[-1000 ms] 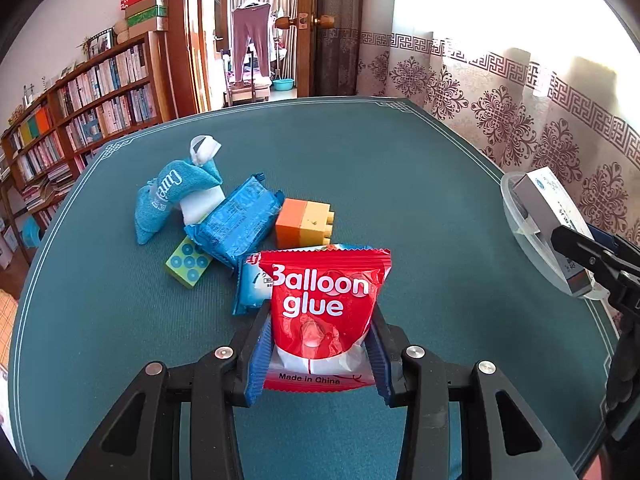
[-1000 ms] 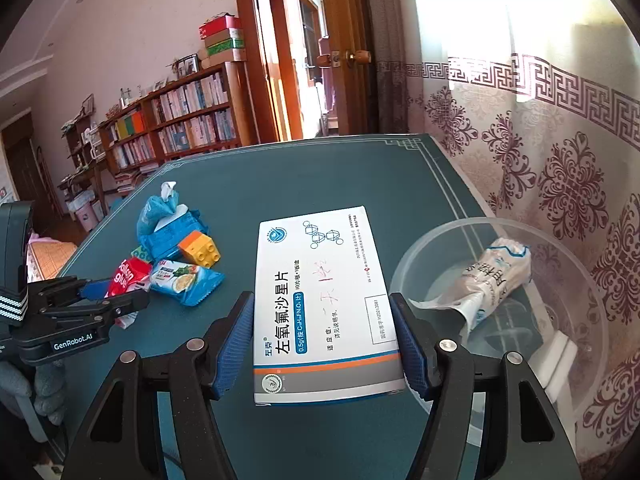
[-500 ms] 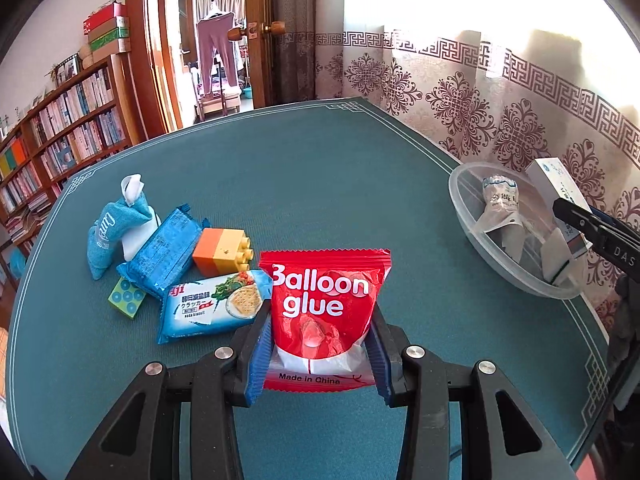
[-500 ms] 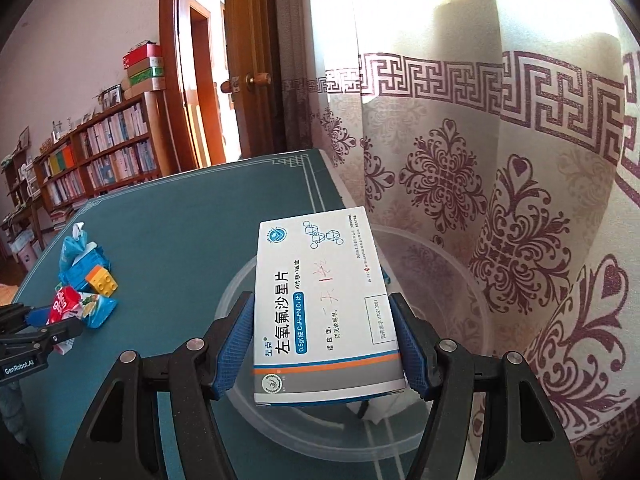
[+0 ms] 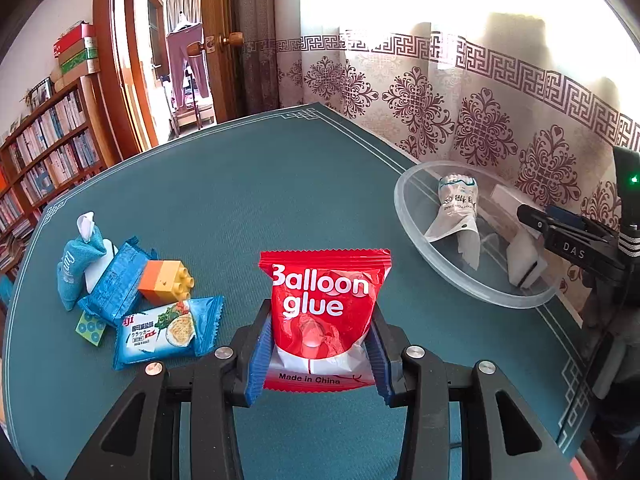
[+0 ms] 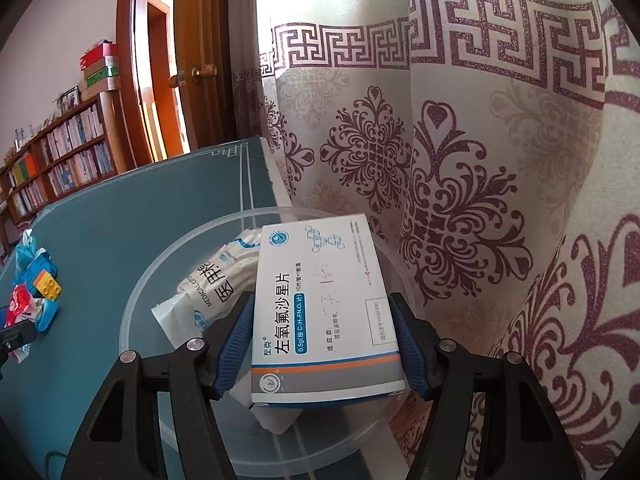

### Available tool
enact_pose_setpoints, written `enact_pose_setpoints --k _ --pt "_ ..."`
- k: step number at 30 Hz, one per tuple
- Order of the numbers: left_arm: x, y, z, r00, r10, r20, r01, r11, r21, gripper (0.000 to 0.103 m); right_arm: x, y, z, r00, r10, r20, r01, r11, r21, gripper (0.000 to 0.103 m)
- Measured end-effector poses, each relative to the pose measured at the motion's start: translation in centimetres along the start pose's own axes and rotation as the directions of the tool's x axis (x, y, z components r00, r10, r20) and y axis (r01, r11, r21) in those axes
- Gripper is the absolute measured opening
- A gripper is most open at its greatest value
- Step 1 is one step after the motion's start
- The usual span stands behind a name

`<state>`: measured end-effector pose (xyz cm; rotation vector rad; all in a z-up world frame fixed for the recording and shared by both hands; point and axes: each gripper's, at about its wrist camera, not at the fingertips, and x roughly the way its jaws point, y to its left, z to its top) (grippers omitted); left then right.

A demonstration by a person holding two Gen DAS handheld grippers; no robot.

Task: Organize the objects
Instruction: 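Carry the medicine box into the clear bowl and release it with the right gripper, then lower the Balloon glue packet into the bowl and open the left gripper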

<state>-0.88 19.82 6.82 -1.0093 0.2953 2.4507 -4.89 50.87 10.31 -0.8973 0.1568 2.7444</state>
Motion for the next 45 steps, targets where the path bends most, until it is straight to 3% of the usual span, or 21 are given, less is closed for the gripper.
enact_pose_setpoints --k 9,18,25,39,40,43,45 --pt "0.3 -2.3 0.9 0.999 -0.037 0.001 0.037 0.998 0.041 0.045 0.8 -0.7 -0.3 0.999 0.036 -0.002 -0.036 0.999 0.021 0.066" --pt "1.3 -5.7 2.2 0.991 -0.136 -0.006 0.136 0.987 0.086 0.045 -0.7 -0.3 0.0 0.998 0.039 0.051 -0.04 0.999 0.028 0.067" --pt "2.7 -8.5 2.6 0.971 -0.237 -0.036 0.239 0.964 0.115 0.045 -2.5 0.8 -0.2 0.993 0.017 0.113 -0.016 1.0 -0.011 0.067" --pt "4.8 -11.0 2.8 0.925 -0.374 -0.06 0.379 0.918 0.117 0.046 -2.9 -0.2 0.0 0.992 0.041 0.122 -0.045 0.998 0.032 0.067" --pt "4.9 -11.1 2.9 0.925 -0.375 -0.055 0.379 0.918 0.117 0.047 -2.9 -0.2 0.0 0.992 0.041 0.122 -0.045 0.998 0.032 0.067" --pt "5.4 -10.8 3.0 0.931 -0.363 -0.045 0.365 0.926 0.093 0.07 -2.9 -0.2 -0.1 0.992 0.041 0.12 -0.045 0.998 0.034 0.067" --pt "5.5 -10.3 3.0 0.938 -0.346 -0.031 0.348 0.935 0.076 0.076 -2.9 -0.2 0.0 0.992 0.04 0.122 -0.045 0.998 0.034 0.067"
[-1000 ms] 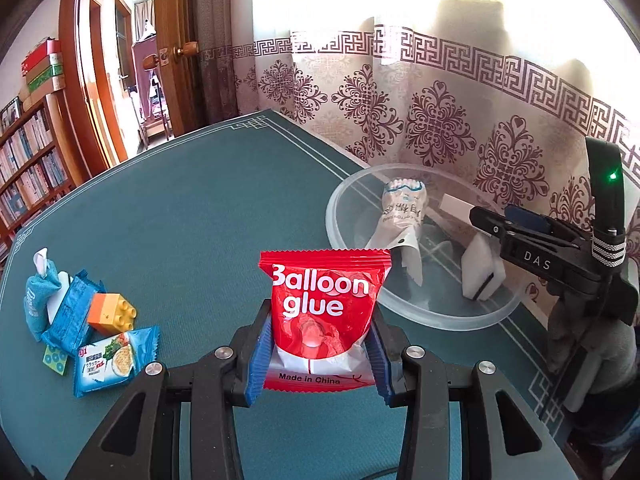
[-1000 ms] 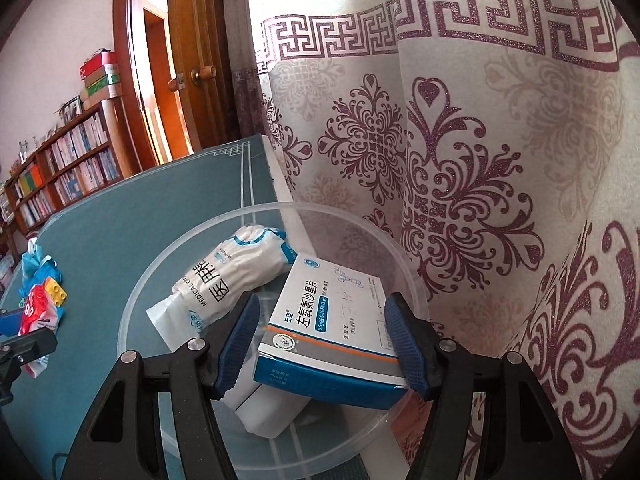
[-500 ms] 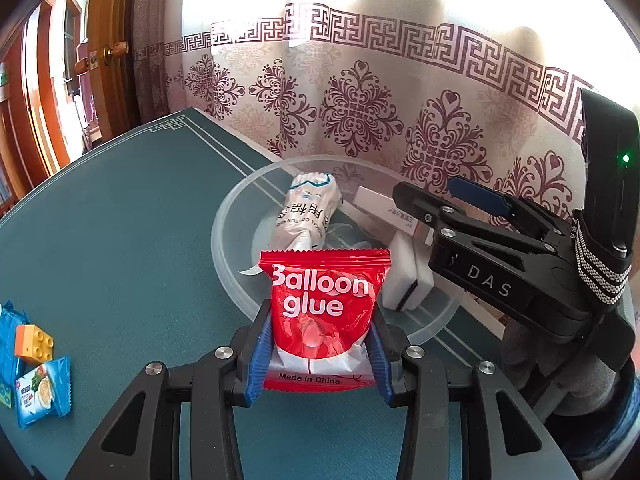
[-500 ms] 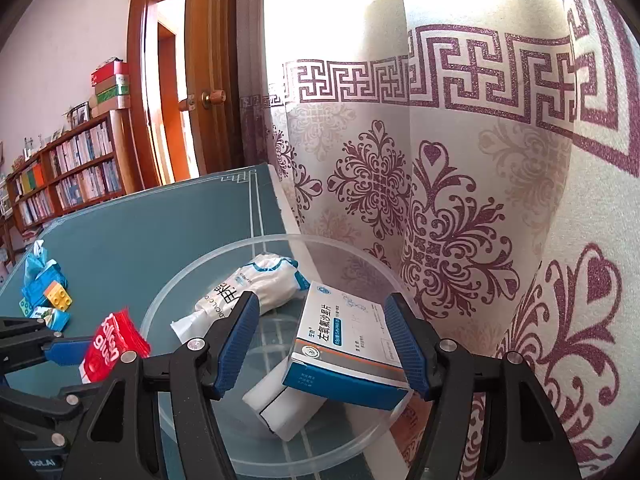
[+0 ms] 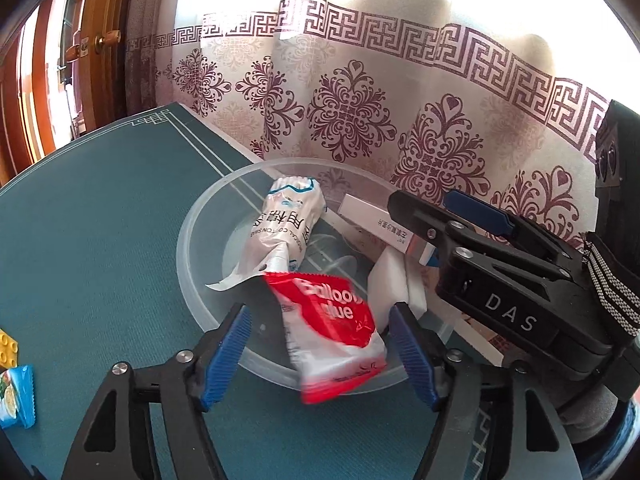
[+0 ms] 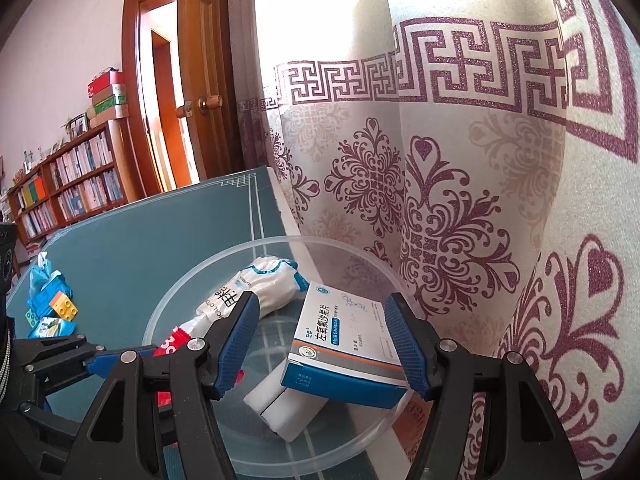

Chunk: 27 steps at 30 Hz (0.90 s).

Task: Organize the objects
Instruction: 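Lower the Balloon glue packet into the bowl and open the left gripper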

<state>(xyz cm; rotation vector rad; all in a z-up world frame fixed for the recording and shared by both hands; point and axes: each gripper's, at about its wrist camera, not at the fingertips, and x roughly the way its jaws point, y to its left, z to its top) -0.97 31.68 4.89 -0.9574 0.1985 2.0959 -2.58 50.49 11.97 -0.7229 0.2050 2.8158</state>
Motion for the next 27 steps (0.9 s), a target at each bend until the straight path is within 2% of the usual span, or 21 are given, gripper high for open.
enact_pose_setpoints --k 4,8,17,27 --pt "-0.6 0.6 -0.1 1.0 0.027 0.015 -0.027 1.0 -0.01 0.079 0.2 0.0 -0.1 1.0 -0.001 -0.002 0.001 1.0 0.002 0.067" --pt "-1.0 0.5 -0.6 0.998 0.065 0.016 -0.065 0.998 0.014 0.08 0.3 0.1 -0.2 1.0 0.001 -0.003 -0.001 1.0 0.001 0.067" --pt "-1.2 -0.3 -1.2 0.994 0.104 0.029 -0.106 0.992 0.065 0.082 0.0 0.4 -0.4 1.0 0.012 -0.005 -0.012 1.0 0.002 0.067" --pt "0.9 1.9 -1.2 0.984 0.178 -0.019 -0.178 0.984 0.003 0.083 0.1 0.9 -0.6 1.0 0.019 -0.013 -0.019 1.0 -0.003 0.067"
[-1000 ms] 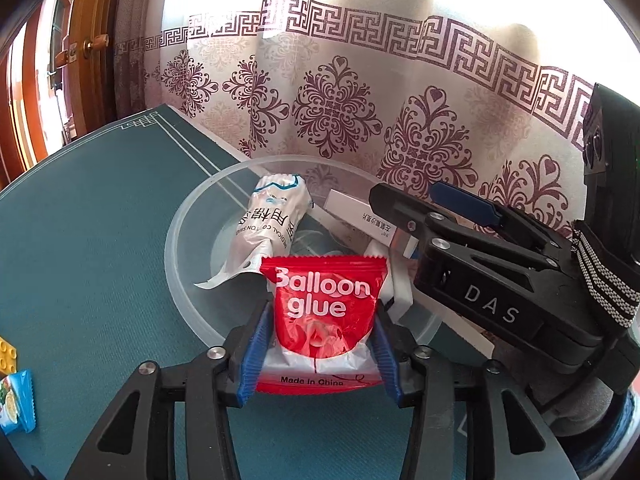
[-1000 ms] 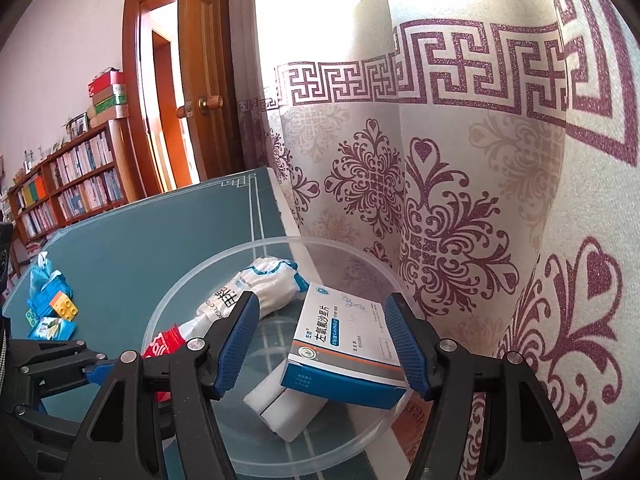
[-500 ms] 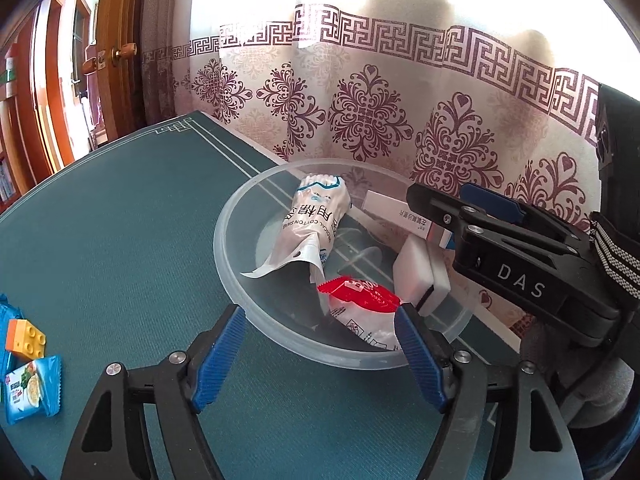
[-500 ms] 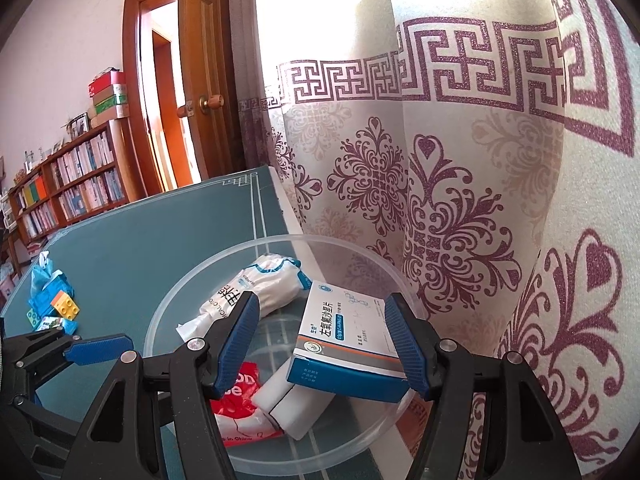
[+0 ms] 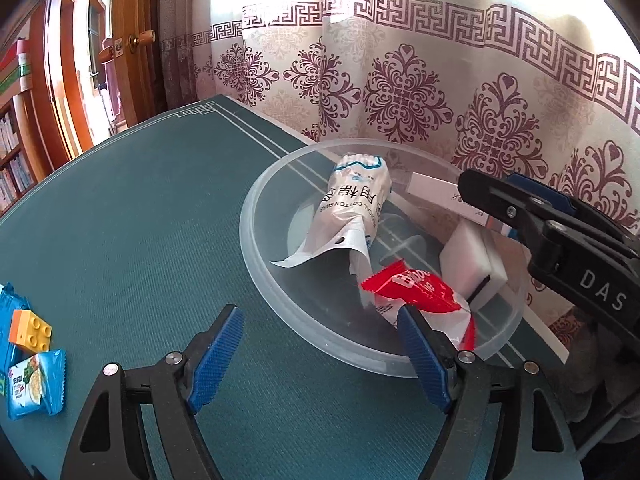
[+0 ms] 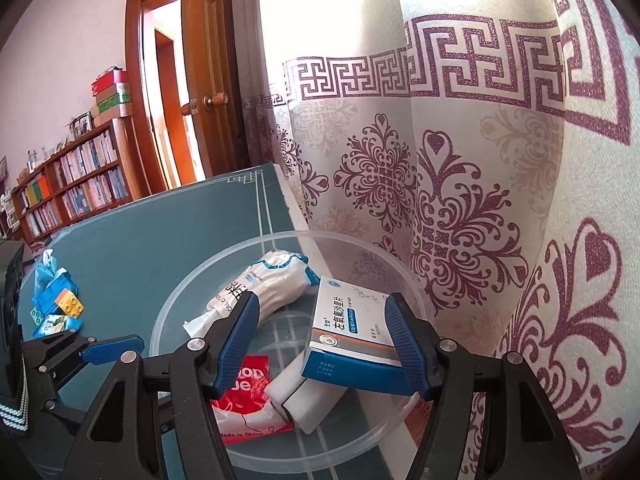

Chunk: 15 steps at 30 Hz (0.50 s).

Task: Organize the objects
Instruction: 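Lower the Balloon glue packet into the bowl and open the left gripper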

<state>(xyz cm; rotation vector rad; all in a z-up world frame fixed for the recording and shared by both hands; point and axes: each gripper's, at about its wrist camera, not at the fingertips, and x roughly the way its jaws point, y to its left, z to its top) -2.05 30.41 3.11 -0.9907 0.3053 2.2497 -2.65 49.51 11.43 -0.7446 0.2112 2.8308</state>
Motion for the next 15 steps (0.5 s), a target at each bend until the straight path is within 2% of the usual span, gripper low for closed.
enact_pose_setpoints --k 7,15 --pt "-0.2 -0.1 -0.2 0.999 0.037 0.011 -0.038 0.999 0.012 0.085 -0.2 0.6 -0.3 1.0 0.007 -0.004 -0.007 1.0 -0.009 0.067" --pt "-1.7 0.8 -0.2 0.999 0.038 0.023 -0.038 0.999 -0.02 0.088 -0.7 1.1 -0.3 1.0 0.017 -0.001 -0.017 1.0 -0.013 0.067"
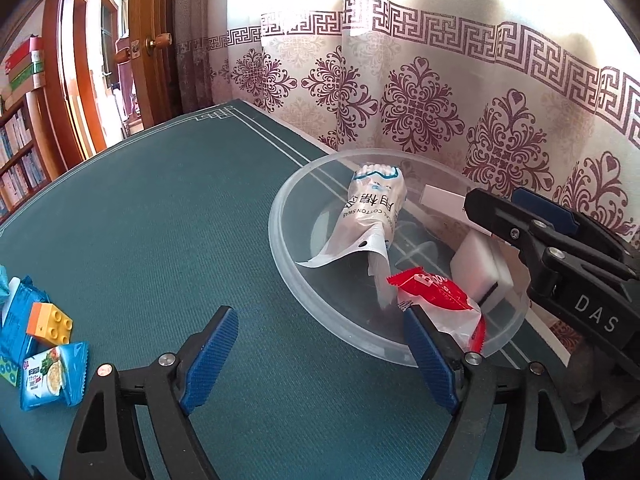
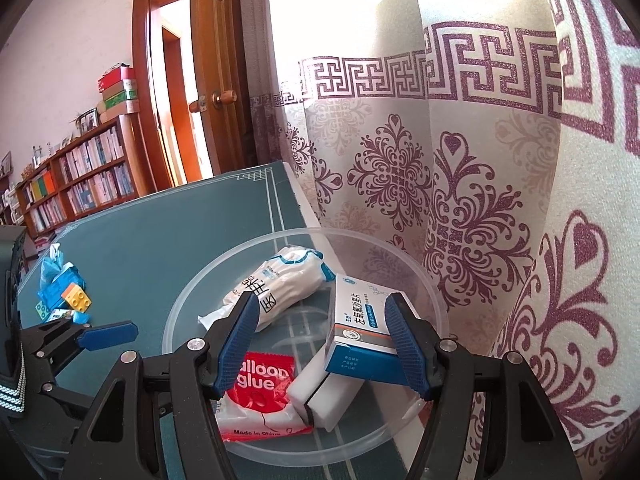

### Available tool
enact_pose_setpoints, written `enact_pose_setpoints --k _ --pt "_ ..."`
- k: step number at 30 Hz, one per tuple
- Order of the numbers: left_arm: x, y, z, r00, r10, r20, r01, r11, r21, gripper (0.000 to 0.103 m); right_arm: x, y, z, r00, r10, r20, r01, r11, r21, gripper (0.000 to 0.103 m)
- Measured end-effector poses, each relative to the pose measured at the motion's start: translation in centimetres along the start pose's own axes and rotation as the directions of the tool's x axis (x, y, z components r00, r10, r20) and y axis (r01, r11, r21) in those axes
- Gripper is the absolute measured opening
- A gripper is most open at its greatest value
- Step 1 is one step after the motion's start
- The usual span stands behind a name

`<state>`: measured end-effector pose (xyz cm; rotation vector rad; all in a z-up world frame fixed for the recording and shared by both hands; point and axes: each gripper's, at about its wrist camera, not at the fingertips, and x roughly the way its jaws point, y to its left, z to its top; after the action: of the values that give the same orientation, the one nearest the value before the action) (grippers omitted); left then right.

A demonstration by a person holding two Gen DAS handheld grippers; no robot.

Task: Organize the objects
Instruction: 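Lower the Balloon glue packet into the bowl and open the left gripper, then move both grippers back from the bowl toward the remaining items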

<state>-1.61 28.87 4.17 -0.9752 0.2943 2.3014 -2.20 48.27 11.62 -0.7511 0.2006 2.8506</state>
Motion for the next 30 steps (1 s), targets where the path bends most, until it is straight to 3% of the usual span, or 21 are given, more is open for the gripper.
enact_pose_setpoints --k 6,19,30 --pt "-1.6 1.9 -0.3 0.999 0.037 0.034 -0.035 0.998 -0.042 0.096 -0.2 0.8 -0.1 1.0 0.009 -0.001 -0.009 1.0 -0.013 0.067" --pt "-4.0 8.1 -1.4 0.989 0.138 0.052 -0.128 0.979 -0.158 0.097 -0.8 4.1 -0.6 0.998 0.057 -0.007 -0.057 0.995 -0.088 0.067" --pt "-6.0 14.1 -3.0 0.97 0.236 0.05 -0.218 0.946 -0.241 0.1 -1.5 10.2 -0.5 0.991 0.128 0.025 -0.119 0.967 -0.226 0.067"
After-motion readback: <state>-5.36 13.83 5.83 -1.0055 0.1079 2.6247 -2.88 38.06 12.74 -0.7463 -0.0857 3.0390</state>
